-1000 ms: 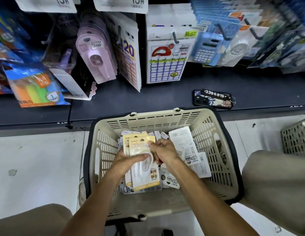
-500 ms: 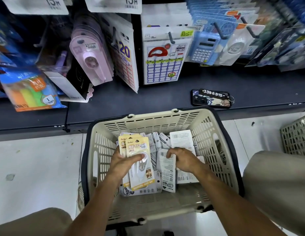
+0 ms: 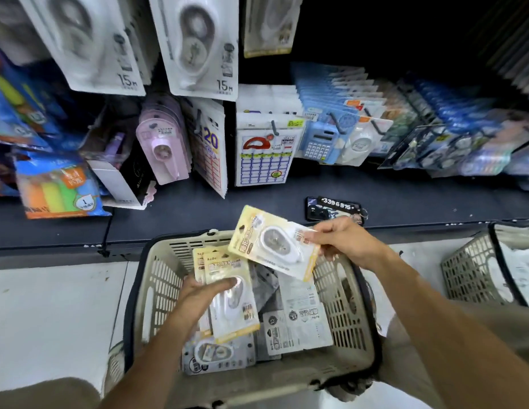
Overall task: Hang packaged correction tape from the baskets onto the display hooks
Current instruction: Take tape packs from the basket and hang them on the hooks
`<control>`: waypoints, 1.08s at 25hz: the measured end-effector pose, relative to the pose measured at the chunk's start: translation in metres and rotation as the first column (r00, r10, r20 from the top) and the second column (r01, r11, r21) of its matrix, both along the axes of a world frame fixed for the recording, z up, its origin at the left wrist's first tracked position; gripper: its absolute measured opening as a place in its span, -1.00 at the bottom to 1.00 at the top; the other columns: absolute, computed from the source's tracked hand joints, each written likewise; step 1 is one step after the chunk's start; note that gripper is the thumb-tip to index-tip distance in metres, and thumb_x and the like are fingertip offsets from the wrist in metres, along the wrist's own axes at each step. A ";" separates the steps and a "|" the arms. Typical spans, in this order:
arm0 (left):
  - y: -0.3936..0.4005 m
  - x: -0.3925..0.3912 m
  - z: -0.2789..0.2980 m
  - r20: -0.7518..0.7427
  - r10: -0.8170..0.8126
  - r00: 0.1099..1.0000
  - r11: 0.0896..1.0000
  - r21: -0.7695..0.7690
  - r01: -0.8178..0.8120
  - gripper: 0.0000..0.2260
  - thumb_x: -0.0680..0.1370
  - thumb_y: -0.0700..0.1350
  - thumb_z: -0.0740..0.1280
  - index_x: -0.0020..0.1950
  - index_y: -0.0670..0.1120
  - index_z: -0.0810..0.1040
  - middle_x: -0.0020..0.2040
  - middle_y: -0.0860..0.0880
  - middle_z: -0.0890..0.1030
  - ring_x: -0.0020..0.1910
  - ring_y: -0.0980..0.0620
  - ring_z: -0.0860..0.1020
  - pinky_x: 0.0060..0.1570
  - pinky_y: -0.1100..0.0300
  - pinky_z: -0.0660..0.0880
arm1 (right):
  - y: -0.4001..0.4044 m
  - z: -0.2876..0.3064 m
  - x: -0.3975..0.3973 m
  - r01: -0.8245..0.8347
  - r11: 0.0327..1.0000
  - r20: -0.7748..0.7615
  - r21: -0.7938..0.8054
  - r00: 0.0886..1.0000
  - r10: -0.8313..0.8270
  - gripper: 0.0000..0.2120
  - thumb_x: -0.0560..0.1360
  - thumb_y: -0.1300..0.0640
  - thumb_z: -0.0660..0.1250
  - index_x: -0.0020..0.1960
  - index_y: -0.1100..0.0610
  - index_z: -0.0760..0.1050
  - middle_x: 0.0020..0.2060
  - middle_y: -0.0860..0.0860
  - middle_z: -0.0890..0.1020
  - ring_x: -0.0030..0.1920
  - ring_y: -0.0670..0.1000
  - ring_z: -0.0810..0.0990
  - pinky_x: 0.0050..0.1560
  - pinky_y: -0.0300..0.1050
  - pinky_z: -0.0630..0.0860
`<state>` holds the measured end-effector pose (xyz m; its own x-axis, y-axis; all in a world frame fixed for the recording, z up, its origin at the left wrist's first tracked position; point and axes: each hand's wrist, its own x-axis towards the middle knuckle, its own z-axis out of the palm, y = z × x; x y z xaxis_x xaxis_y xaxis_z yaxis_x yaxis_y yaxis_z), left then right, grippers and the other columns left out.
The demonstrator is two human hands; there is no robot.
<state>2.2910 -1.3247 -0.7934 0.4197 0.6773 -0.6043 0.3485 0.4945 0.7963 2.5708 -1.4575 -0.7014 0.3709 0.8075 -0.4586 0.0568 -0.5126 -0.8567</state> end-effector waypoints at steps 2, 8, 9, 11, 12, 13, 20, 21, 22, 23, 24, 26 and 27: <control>-0.009 0.016 0.033 0.163 -0.101 0.982 0.995 -0.005 0.103 -0.49 0.17 0.00 0.70 0.07 0.00 0.67 -0.06 0.09 0.76 -0.02 0.04 0.72 0.00 0.14 0.55 | -0.006 0.032 -0.005 0.068 0.992 -0.203 0.106 0.978 -0.045 -0.88 0.47 0.15 0.45 -0.23 0.13 0.68 -0.30 0.09 0.69 -0.40 -0.04 0.64 -0.40 -0.24 0.59; 0.025 0.064 0.175 0.493 0.033 0.870 0.989 0.110 -0.100 -0.44 0.08 0.06 0.64 0.06 -0.01 0.70 0.01 -0.07 0.76 0.00 -0.09 0.73 0.01 -0.02 0.64 | 0.016 0.147 -0.018 -0.086 0.975 -0.089 0.203 0.990 0.106 -0.75 0.49 0.08 0.42 0.05 0.21 0.47 -0.23 0.25 0.70 -0.40 0.04 0.65 -0.38 -0.17 0.60; 0.034 0.066 0.201 0.506 0.013 0.862 0.980 0.163 -0.111 -0.41 0.07 0.07 0.64 0.08 -0.01 0.69 0.01 -0.04 0.76 0.00 -0.08 0.73 0.08 -0.05 0.62 | 0.018 0.172 -0.015 -0.098 0.962 -0.039 0.253 0.993 0.112 -0.77 0.52 0.09 0.41 0.06 0.20 0.48 -0.25 0.25 0.69 -0.42 0.04 0.62 -0.40 -0.18 0.58; 0.047 0.066 0.251 0.502 -0.049 0.864 0.947 0.299 -0.120 -0.40 0.08 0.08 0.64 0.08 0.00 0.66 -0.06 0.05 0.77 -0.07 0.04 0.74 0.03 0.02 0.60 | 0.021 0.212 -0.009 -0.088 0.926 0.069 0.367 0.995 0.067 -0.82 0.57 0.10 0.37 0.08 0.18 0.48 -0.28 0.22 0.68 -0.45 0.00 0.58 -0.42 -0.18 0.54; 0.052 0.065 0.272 0.486 -0.088 0.869 0.919 0.376 -0.117 -0.46 0.12 0.04 0.66 0.06 0.02 0.65 -0.12 0.11 0.76 -0.13 0.13 0.73 -0.05 0.12 0.60 | 0.024 0.223 -0.007 -0.051 0.910 0.107 0.412 0.994 0.008 -0.85 0.59 0.11 0.35 0.08 0.17 0.47 -0.32 0.18 0.67 -0.47 -0.02 0.55 -0.45 -0.19 0.51; 0.059 0.064 0.290 0.461 -0.135 0.877 0.887 0.450 -0.100 -0.53 0.18 -0.01 0.68 0.03 0.03 0.62 -0.16 0.16 0.75 -0.18 0.19 0.72 -0.13 0.21 0.60 | 0.028 0.230 -0.006 0.002 0.898 0.129 0.440 0.989 -0.065 -0.88 0.61 0.14 0.33 0.09 0.17 0.47 -0.36 0.13 0.66 -0.50 -0.04 0.52 -0.48 -0.20 0.48; 0.082 0.030 0.325 0.360 -0.190 0.913 0.810 0.583 -0.062 -0.41 0.08 0.06 0.67 0.07 0.06 0.62 -0.06 0.07 0.76 -0.11 0.07 0.74 -0.06 0.05 0.59 | 0.049 0.229 -0.013 0.202 0.891 0.198 0.407 0.932 -0.302 -0.84 0.63 0.15 0.31 0.08 0.26 0.50 -0.44 0.06 0.62 -0.55 -0.05 0.42 -0.55 -0.23 0.36; 0.083 0.030 0.326 0.404 -0.169 0.899 0.824 0.559 -0.096 -0.43 0.07 0.09 0.63 0.05 0.06 0.64 -0.05 0.05 0.76 -0.08 0.03 0.74 -0.03 0.03 0.58 | 0.050 0.230 -0.015 0.202 0.888 0.211 0.413 0.927 -0.309 -0.85 0.63 0.13 0.32 0.05 0.24 0.52 -0.46 0.04 0.59 -0.55 -0.05 0.40 -0.56 -0.24 0.35; 0.084 0.031 0.327 0.450 -0.152 0.880 0.838 0.531 -0.127 -0.44 0.07 0.09 0.61 0.04 0.05 0.66 -0.04 0.03 0.77 -0.07 0.01 0.74 -0.03 0.04 0.59 | 0.052 0.231 -0.018 0.201 0.882 0.218 0.426 0.924 -0.316 -0.86 0.62 0.13 0.33 0.02 0.22 0.53 -0.48 0.03 0.54 -0.55 -0.06 0.38 -0.56 -0.24 0.33; 0.085 0.033 0.328 0.486 -0.134 0.863 0.849 0.505 -0.153 -0.44 0.07 0.06 0.61 0.05 0.04 0.66 -0.03 0.03 0.77 -0.07 0.01 0.74 -0.05 0.08 0.60 | 0.054 0.233 -0.022 0.207 0.873 0.211 0.442 0.922 -0.326 -0.88 0.62 0.14 0.33 -0.01 0.19 0.55 -0.50 0.03 0.50 -0.55 -0.06 0.37 -0.55 -0.23 0.33; 0.086 0.035 0.329 0.509 -0.119 0.852 0.857 0.486 -0.171 -0.44 0.11 0.01 0.62 0.08 0.02 0.65 -0.03 0.04 0.76 -0.06 0.02 0.74 -0.10 0.14 0.62 | 0.055 0.234 -0.027 0.224 0.860 0.185 0.458 0.922 -0.339 -0.88 0.62 0.16 0.33 -0.06 0.16 0.57 -0.52 0.03 0.47 -0.55 -0.06 0.36 -0.55 -0.21 0.33; 0.088 0.038 0.329 0.539 -0.111 0.835 0.867 0.463 -0.184 -0.49 0.20 -0.07 0.60 0.14 0.00 0.63 -0.01 0.04 0.76 -0.05 0.02 0.74 -0.13 0.18 0.63 | 0.056 0.231 -0.035 0.286 0.826 0.098 0.486 0.921 -0.376 -0.78 0.61 0.21 0.31 -0.21 0.11 0.57 -0.55 0.04 0.40 -0.56 -0.04 0.32 -0.55 -0.16 0.30; 0.088 0.038 0.330 0.546 -0.107 0.831 0.871 0.454 -0.186 -0.48 0.21 -0.11 0.61 0.15 -0.01 0.63 -0.01 0.03 0.76 -0.05 0.01 0.74 -0.11 0.15 0.62 | 0.055 0.229 -0.039 0.313 0.810 0.070 0.496 0.915 -0.397 -0.72 0.60 0.23 0.31 -0.28 0.07 0.57 -0.55 0.03 0.37 -0.56 -0.03 0.30 -0.54 -0.14 0.28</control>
